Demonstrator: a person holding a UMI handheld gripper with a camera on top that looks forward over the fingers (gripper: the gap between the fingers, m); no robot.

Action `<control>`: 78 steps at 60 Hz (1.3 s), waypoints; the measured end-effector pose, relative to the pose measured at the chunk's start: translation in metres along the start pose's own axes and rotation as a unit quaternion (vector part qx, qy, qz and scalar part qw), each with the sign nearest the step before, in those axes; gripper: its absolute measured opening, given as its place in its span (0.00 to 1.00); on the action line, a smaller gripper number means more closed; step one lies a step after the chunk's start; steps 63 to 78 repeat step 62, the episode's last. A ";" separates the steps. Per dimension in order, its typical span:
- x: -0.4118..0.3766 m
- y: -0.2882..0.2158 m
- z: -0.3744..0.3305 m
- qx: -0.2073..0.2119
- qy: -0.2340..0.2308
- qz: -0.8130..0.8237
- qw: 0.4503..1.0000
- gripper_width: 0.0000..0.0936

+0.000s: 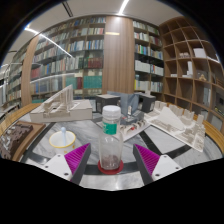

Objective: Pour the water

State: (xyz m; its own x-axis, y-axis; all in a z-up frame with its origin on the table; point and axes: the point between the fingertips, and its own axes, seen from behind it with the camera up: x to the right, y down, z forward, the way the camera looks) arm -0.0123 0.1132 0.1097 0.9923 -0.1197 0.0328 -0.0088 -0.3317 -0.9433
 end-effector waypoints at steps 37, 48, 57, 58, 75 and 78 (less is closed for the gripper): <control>-0.044 0.002 -0.389 -0.028 0.000 -0.004 1.000 0.92; -0.057 0.006 -0.444 -0.021 -0.009 -0.021 1.000 0.92; -0.058 0.001 -0.463 -0.009 -0.009 -0.010 1.000 0.92; -0.059 0.000 -0.464 -0.007 -0.010 -0.008 1.000 0.92; -0.062 -0.001 -0.468 -0.006 -0.015 -0.002 1.000 0.92; -0.062 -0.001 -0.468 -0.006 -0.015 -0.002 1.000 0.92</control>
